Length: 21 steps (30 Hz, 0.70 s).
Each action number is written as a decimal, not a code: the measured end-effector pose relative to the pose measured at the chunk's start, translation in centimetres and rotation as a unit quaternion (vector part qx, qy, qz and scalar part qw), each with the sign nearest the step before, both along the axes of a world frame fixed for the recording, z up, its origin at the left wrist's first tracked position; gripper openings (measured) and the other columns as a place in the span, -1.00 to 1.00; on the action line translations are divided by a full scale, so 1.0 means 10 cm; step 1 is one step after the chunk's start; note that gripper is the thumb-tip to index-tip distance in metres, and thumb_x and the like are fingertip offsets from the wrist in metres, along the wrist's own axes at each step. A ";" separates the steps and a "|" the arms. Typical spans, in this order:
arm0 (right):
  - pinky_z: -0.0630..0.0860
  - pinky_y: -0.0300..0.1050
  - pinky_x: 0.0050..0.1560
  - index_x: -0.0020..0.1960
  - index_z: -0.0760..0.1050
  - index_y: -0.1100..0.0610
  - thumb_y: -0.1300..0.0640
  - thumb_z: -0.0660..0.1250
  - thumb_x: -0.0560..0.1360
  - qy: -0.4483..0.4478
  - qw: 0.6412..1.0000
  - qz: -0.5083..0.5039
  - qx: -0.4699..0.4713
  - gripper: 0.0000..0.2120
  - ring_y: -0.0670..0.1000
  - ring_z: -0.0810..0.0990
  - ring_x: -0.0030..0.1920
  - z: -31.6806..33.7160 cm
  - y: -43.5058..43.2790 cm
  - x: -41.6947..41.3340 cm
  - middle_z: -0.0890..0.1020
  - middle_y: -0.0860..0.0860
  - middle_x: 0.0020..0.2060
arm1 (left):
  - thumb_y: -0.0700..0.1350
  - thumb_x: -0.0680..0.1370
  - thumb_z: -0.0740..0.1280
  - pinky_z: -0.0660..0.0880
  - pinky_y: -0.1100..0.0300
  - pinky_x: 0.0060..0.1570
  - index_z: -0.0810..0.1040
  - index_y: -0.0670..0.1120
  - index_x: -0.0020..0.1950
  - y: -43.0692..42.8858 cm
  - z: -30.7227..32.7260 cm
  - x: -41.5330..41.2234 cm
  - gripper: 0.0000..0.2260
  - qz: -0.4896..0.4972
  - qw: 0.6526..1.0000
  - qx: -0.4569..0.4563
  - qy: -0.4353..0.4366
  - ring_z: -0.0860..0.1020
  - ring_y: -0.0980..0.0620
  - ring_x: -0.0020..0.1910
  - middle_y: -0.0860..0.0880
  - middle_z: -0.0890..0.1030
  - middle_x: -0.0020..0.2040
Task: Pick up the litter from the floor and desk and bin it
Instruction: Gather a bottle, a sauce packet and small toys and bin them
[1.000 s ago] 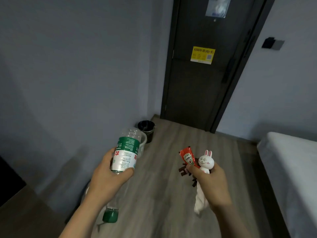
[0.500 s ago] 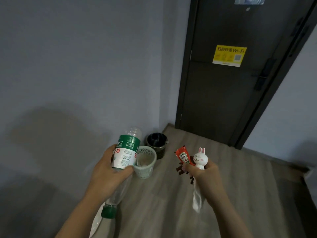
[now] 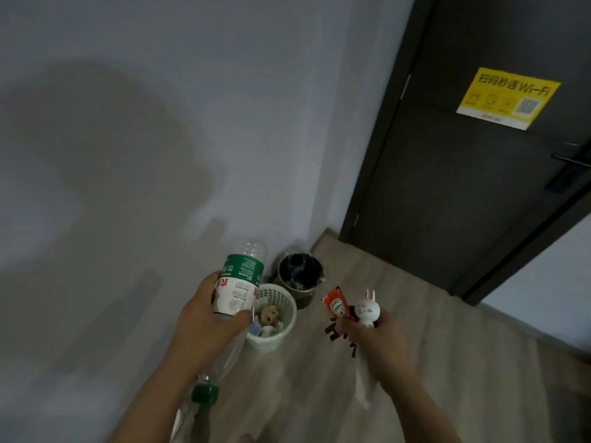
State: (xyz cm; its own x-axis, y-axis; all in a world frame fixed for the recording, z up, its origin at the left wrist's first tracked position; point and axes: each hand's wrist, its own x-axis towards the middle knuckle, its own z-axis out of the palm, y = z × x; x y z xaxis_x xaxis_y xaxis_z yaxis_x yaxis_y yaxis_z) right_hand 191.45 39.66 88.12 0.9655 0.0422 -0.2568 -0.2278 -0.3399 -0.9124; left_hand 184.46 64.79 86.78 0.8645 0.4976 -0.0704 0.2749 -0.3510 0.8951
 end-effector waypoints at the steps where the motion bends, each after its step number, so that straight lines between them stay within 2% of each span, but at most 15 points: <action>1: 0.50 -0.15 -0.36 -0.20 0.58 0.05 0.22 0.47 0.38 0.009 1.000 0.006 -0.005 -0.89 -0.17 0.61 -0.43 -0.02 0.10 0.16 0.67 -0.10 -0.42 | -0.10 0.32 0.52 0.42 0.48 -0.45 0.31 0.27 0.21 0.09 -0.02 0.16 -0.39 -0.003 1.000 0.000 0.009 0.57 0.30 -0.20 0.20 0.56 -0.07; 3: 0.50 -0.15 -0.34 -0.18 0.59 0.04 0.22 0.47 0.39 0.018 1.000 0.015 -0.007 -0.89 -0.13 0.64 -0.39 -0.07 0.28 0.46 0.68 -0.09 -0.39 | -0.10 0.33 0.52 0.42 0.48 -0.45 0.29 0.28 0.21 0.25 -0.06 0.48 -0.40 -0.014 0.999 0.001 0.028 0.57 0.33 -0.20 0.20 0.56 -0.08; 5: 0.54 -0.16 -0.34 -0.16 0.59 0.04 0.23 0.48 0.37 0.026 0.999 0.015 -0.011 -0.87 -0.07 0.65 -0.37 -0.14 0.42 0.75 0.69 -0.05 -0.38 | -0.10 0.34 0.51 0.41 0.46 -0.42 0.28 0.27 0.21 0.38 -0.12 0.79 -0.41 -0.024 0.999 0.002 0.043 0.56 0.28 -0.19 0.20 0.55 -0.08; 9: 0.43 -0.39 -0.50 -0.21 0.56 0.05 0.28 0.48 0.37 0.036 0.999 0.035 -0.018 -0.83 -0.16 0.61 -0.46 -0.33 0.59 1.29 0.66 -0.10 -0.45 | -0.14 0.35 0.52 0.40 0.47 -0.42 0.30 0.23 0.21 0.51 -0.27 1.27 -0.41 -0.020 0.997 -0.014 0.079 0.56 0.24 -0.17 0.19 0.54 -0.08; 11: 0.46 -0.37 -0.47 -0.18 0.56 0.03 0.23 0.50 0.37 0.047 0.997 0.054 -0.038 -0.84 -0.15 0.60 -0.43 -0.48 0.65 1.62 0.66 -0.06 -0.42 | -0.14 0.35 0.52 0.40 0.48 -0.44 0.30 0.22 0.22 0.56 -0.36 1.50 -0.41 -0.015 0.995 -0.017 0.098 0.55 0.25 -0.18 0.18 0.54 -0.09; 16: 0.50 -0.27 -0.34 -0.15 0.56 0.01 0.23 0.49 0.38 0.089 0.987 0.109 -0.072 -0.83 -0.08 0.61 -0.30 -1.03 0.83 2.51 0.65 -0.04 -0.31 | -0.14 0.36 0.52 0.43 0.42 -0.29 0.32 0.16 0.26 0.69 -0.69 2.11 -0.42 0.017 0.993 -0.008 0.119 0.55 0.23 -0.13 0.18 0.54 -0.06; 18: 0.51 -0.20 -0.27 -0.13 0.58 0.05 0.23 0.49 0.37 0.115 0.980 0.138 -0.083 -0.85 -0.01 0.63 -0.23 -1.31 0.91 2.87 0.67 0.00 -0.28 | -0.14 0.36 0.52 0.42 0.42 -0.29 0.34 0.08 0.30 0.69 -0.87 2.31 -0.41 0.049 0.989 -0.002 0.142 0.54 0.24 -0.15 0.19 0.52 -0.09; 21: 0.48 -0.19 -0.30 -0.15 0.58 0.04 0.21 0.50 0.35 0.157 0.970 0.155 -0.102 -0.85 -0.01 0.63 -0.21 -1.71 1.05 3.18 0.66 -0.04 -0.28 | -0.08 0.35 0.53 0.39 0.46 -0.34 0.32 0.05 0.35 0.65 -1.11 2.43 -0.37 0.074 0.980 0.006 0.183 0.51 0.29 -0.18 0.19 0.50 -0.09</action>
State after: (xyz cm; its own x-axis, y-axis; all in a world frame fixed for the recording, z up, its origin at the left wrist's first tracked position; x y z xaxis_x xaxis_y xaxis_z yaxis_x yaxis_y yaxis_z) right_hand 223.21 50.21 71.06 0.7869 0.2360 -0.5702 -0.3419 -0.6025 -0.7212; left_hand 208.80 71.24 75.71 0.7006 0.6187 -0.3555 0.6253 -0.2922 0.7236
